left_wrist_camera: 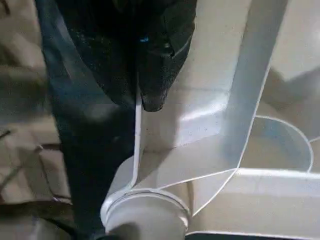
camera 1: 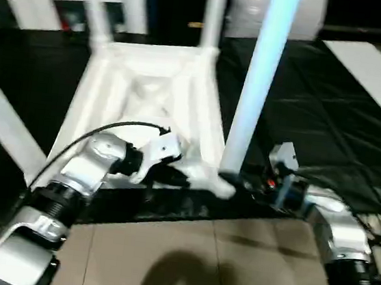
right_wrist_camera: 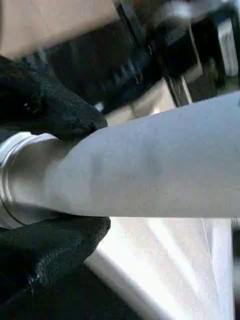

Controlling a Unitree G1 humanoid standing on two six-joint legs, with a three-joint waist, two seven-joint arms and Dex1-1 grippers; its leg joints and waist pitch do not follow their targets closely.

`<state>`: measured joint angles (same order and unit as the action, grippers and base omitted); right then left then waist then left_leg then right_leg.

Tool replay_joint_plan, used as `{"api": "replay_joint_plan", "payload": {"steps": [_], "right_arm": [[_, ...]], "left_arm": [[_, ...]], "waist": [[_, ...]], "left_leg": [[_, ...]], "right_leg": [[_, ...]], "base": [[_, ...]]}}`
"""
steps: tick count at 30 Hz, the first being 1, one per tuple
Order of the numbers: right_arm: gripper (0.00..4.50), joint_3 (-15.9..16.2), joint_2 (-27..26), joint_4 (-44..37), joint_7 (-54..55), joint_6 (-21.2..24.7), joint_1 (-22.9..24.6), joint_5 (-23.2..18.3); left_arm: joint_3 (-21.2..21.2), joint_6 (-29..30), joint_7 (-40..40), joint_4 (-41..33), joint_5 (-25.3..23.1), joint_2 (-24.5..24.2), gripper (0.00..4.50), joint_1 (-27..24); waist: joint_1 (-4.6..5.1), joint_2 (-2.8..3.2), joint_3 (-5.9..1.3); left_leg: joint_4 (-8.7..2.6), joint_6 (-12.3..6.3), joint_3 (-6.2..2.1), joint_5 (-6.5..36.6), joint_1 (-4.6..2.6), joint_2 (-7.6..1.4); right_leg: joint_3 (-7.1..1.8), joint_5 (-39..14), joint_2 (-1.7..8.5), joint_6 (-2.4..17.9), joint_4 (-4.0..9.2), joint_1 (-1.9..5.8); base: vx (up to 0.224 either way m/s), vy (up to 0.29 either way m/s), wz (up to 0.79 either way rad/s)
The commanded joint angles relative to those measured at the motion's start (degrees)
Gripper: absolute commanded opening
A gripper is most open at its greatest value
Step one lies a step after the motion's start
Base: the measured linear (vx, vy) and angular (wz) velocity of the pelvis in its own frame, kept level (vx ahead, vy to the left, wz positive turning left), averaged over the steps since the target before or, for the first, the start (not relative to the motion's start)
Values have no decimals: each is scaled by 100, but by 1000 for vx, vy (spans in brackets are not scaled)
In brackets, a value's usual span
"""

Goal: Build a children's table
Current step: Rotate leg to tighten

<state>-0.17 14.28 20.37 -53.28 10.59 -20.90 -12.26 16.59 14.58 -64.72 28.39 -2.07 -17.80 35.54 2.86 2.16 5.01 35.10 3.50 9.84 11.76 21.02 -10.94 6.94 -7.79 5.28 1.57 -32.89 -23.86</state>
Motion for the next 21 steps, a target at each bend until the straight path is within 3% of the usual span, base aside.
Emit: {"api": "replay_joint_plan", "payload": {"steps": [1,3,5,6,7,8,11,12,13,15,17,21], "right_arm": [[193,660,-535,-154,91,240,0,43],[193,624,-876,-152,833,337,-43,235],[193,575,-1234,-2,1723,445,-187,486],[193,575,-1234,-2,1723,445,-187,486],[193,356,-1628,309,2796,619,-443,670],[193,203,-1816,506,3218,671,-594,649],[193,83,-2096,844,3822,582,-852,776],[249,94,-2114,866,3860,524,-870,815],[263,128,-2130,814,3855,466,-831,880],[271,141,-2090,791,3787,442,-806,884],[299,169,-1969,721,3651,349,-728,982],[322,129,-1576,651,3475,0,-491,1071]], "left_arm": [[155,-26,244,-328,211,509,0,208],[135,78,699,-174,66,679,0,292],[105,84,1152,22,-68,839,0,399],[105,84,1152,22,-68,839,0,399],[31,27,1475,199,-145,960,0,514],[4,7,1577,267,-175,1013,0,562],[-29,-12,1760,294,-272,1119,0,604],[-26,-15,1769,293,-283,1128,0,604],[21,-57,1773,244,-311,1098,0,559],[40,-100,1738,234,-319,1071,0,543],[79,-245,1609,234,-344,994,0,499],[98,-517,1451,358,-413,801,0,466]], "waist": [[14,-64,-332],[69,-64,-322],[170,-29,-276],[203,-24,-291],[270,2,-292],[308,18,-294],[486,79,-288],[502,95,-279],[543,24,-290],[540,36,-294],[550,20,-323],[494,-3,-343]], "left_leg": [[-411,-384,-96,1535,2,-81],[-405,-423,-97,1592,7,-67],[-417,-344,-120,1750,2,-64],[-414,-307,-133,1819,-10,-56],[-428,-294,-158,1850,-2,-58],[-442,-282,-176,1906,3,-67],[-490,-286,-246,2184,4,-130],[-501,-312,-251,2215,-5,-146],[-513,-360,-249,2150,37,-153],[-513,-386,-243,2116,27,-149],[-504,-521,-221,1740,66,-158],[-472,-734,-184,1245,91,-161]], "right_leg": [[-180,-3577,294,448,633,314],[-165,-3701,282,366,663,298],[-112,-3853,255,304,701,248],[-86,-3907,260,265,711,262],[-76,-3807,287,272,719,278],[-58,-3751,288,294,718,291],[-3,-3341,325,410,719,345],[-4,-3203,338,473,725,344],[-32,-2875,353,627,669,368],[-47,-2798,362,679,658,371],[-113,-2320,383,904,576,407],[-146,-1902,389,1061,517,424]], "base": [[0,0,0],[0,0,0],[0,0,0],[0,0,0],[0,0,0],[0,0,0],[0,0,0],[0,0,0],[0,0,0],[0,0,0],[0,0,0],[0,0,0]]}}
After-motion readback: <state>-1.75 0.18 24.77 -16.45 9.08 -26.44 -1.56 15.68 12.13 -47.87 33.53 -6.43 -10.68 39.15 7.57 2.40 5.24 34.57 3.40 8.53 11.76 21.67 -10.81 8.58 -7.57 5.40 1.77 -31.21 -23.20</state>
